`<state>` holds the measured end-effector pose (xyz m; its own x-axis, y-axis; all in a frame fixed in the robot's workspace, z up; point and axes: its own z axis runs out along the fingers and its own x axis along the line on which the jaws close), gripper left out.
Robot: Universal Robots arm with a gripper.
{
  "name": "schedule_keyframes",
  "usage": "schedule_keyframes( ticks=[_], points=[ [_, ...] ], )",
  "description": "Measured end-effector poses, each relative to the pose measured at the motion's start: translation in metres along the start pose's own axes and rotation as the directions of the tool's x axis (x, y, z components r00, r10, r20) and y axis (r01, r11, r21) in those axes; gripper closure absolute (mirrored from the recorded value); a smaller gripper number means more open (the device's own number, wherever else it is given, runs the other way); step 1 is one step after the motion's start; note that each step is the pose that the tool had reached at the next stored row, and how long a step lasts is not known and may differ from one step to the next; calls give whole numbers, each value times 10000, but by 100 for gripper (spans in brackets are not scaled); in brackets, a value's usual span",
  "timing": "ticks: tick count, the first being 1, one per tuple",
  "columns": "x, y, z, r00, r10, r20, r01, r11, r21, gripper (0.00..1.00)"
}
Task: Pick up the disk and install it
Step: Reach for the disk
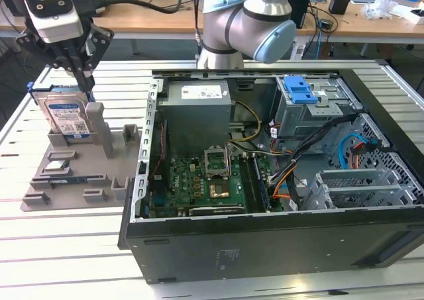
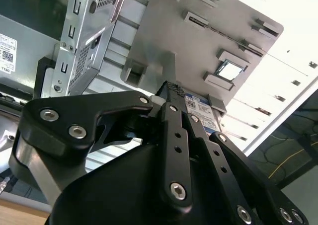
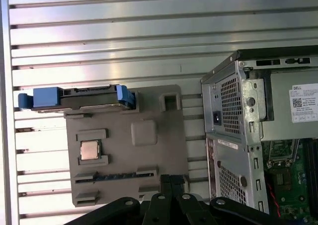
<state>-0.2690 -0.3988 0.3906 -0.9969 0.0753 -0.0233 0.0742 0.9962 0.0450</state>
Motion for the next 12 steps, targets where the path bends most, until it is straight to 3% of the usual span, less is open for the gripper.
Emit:
schedule_keyframes(
  ticks=[12],
  points=[
    [145,-11,2,10000,1,1,-1,10000,0,90]
  ],
)
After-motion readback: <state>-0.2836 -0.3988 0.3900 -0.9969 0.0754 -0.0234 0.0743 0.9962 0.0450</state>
